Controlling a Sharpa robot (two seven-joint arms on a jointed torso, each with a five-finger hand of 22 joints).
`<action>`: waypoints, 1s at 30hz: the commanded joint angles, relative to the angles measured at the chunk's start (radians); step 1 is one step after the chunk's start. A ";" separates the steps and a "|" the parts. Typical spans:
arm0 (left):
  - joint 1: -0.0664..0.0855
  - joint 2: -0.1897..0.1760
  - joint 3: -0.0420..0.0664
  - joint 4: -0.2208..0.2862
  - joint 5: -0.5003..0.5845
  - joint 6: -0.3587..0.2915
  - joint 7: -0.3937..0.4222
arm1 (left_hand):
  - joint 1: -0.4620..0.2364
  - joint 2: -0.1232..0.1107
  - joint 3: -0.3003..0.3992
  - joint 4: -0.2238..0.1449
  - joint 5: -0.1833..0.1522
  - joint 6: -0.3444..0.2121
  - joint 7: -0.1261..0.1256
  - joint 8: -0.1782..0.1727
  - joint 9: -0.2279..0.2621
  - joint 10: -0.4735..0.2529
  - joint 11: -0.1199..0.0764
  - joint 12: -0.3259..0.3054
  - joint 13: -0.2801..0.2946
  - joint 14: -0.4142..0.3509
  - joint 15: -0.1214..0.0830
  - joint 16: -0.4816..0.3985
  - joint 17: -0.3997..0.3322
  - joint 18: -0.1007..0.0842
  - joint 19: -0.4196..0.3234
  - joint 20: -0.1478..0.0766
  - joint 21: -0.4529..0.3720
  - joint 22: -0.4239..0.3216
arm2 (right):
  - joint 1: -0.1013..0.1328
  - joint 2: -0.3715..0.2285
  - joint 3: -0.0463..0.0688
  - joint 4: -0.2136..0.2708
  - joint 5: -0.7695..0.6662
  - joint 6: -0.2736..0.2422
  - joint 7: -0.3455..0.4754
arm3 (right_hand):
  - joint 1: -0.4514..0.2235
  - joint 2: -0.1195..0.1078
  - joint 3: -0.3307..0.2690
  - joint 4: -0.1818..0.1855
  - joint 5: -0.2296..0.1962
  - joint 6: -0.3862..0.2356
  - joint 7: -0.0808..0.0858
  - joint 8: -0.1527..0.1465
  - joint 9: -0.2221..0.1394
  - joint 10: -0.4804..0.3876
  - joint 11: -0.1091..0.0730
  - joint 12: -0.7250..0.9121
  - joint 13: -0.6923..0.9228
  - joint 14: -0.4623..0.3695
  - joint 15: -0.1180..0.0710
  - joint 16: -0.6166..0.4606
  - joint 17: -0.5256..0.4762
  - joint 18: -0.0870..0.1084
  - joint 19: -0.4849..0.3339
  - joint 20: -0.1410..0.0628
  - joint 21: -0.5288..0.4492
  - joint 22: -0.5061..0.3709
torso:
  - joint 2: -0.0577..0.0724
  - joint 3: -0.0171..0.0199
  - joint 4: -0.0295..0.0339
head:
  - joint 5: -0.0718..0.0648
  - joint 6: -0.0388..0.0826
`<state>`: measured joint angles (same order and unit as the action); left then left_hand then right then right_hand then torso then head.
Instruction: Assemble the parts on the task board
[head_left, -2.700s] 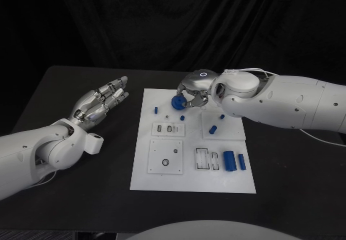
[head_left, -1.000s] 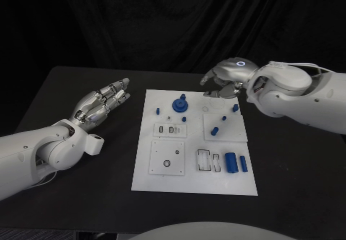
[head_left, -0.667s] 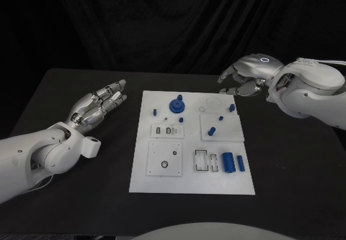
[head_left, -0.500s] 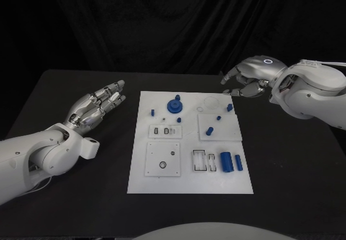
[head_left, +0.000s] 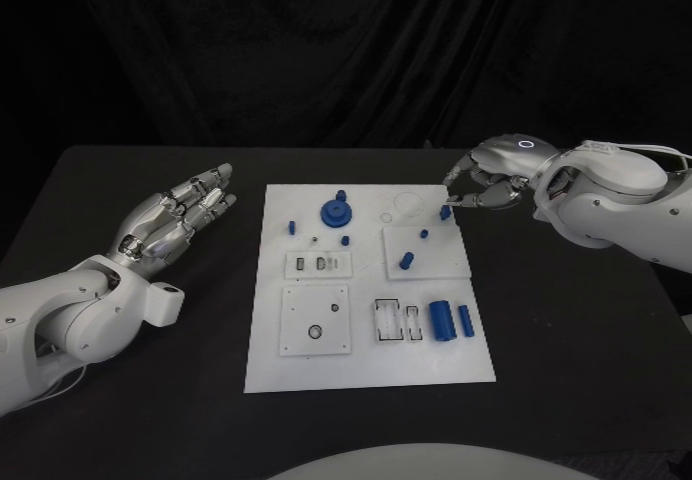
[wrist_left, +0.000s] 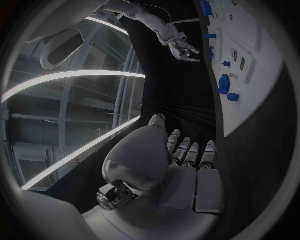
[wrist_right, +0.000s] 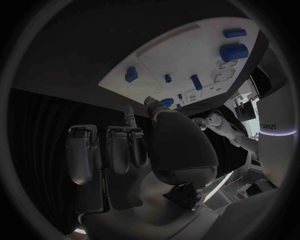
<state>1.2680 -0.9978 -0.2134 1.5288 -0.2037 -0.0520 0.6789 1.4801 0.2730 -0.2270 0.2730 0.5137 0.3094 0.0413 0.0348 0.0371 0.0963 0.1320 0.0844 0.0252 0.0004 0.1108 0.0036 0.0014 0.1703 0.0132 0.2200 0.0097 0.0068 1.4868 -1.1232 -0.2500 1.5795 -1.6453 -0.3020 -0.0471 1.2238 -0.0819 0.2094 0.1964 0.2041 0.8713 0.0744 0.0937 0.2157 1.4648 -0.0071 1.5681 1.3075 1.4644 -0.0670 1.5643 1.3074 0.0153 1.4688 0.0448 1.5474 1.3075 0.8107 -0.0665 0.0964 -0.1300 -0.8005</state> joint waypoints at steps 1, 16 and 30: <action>-0.001 0.002 0.001 0.001 -0.001 0.006 0.096 | 0.011 0.000 0.007 0.001 0.005 0.002 0.004 0.006 0.001 0.007 0.000 0.004 0.001 0.000 0.008 -0.004 -0.001 0.007 0.000 0.006 0.004 0.002 | -0.013 0.000 0.000 -0.005 0.001 -0.002 -0.026 | 0.000 -0.011 -0.002 0.012 -0.011 0.006 0.003 -0.008 -0.002 0.106 -0.004 0.003 0.263 0.106 -0.003 0.007 0.263 -0.006 0.084 -0.003 -0.010 0.251 | 0.001 -0.0012 0.0013 | -0.007 -0.001; -0.002 0.005 0.001 -0.004 -0.001 0.012 0.095 | 0.012 0.001 0.008 0.000 0.006 0.001 0.005 0.006 0.001 0.007 0.000 0.004 0.001 0.000 0.008 -0.004 -0.001 0.007 0.000 0.006 0.004 0.002 | -0.045 0.016 0.000 -0.031 0.001 0.011 -0.057 | 0.010 -0.028 -0.032 0.062 -0.081 0.005 0.005 -0.021 -0.006 0.106 -0.003 0.003 0.263 0.106 -0.003 0.007 0.263 -0.001 0.074 -0.003 -0.029 0.244 | 0.000 -0.0003 -0.0040 | -0.006 -0.002; -0.002 0.006 0.001 -0.008 -0.001 0.019 0.093 | 0.013 0.003 0.010 0.000 0.007 0.001 0.005 0.006 0.001 0.007 0.001 0.004 0.001 0.000 0.008 -0.004 -0.001 0.007 0.000 0.007 0.004 0.002 | -0.062 0.040 0.000 -0.058 0.001 0.014 -0.069 | 0.060 -0.029 -0.030 0.054 -0.076 0.005 0.007 -0.023 -0.007 0.106 -0.002 0.003 0.263 0.106 -0.002 0.007 0.263 0.002 0.068 -0.002 -0.041 0.240 | -0.001 -0.0008 -0.0026 | -0.007 -0.001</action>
<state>1.2672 -0.9934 -0.2135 1.5197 -0.2037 -0.0470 0.6789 1.4840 0.2769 -0.2214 0.2731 0.5177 0.3094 0.0412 0.0348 0.0369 0.0963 0.1320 0.0843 0.0249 0.0004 0.1108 0.0036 0.0009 0.1703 0.0132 0.2200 0.0097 0.0074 1.4275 -1.0833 -0.2502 1.5239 -1.6426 -0.2934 -0.0902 1.2770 -0.1132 0.1767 0.2539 0.1270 0.8749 0.0780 0.0754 0.2093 1.4648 -0.0072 1.5681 1.3077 1.4644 -0.0670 1.5643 1.3074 0.0156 1.4688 0.0448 1.5090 1.3074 0.8102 -0.0672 0.0931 -0.1371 -0.8039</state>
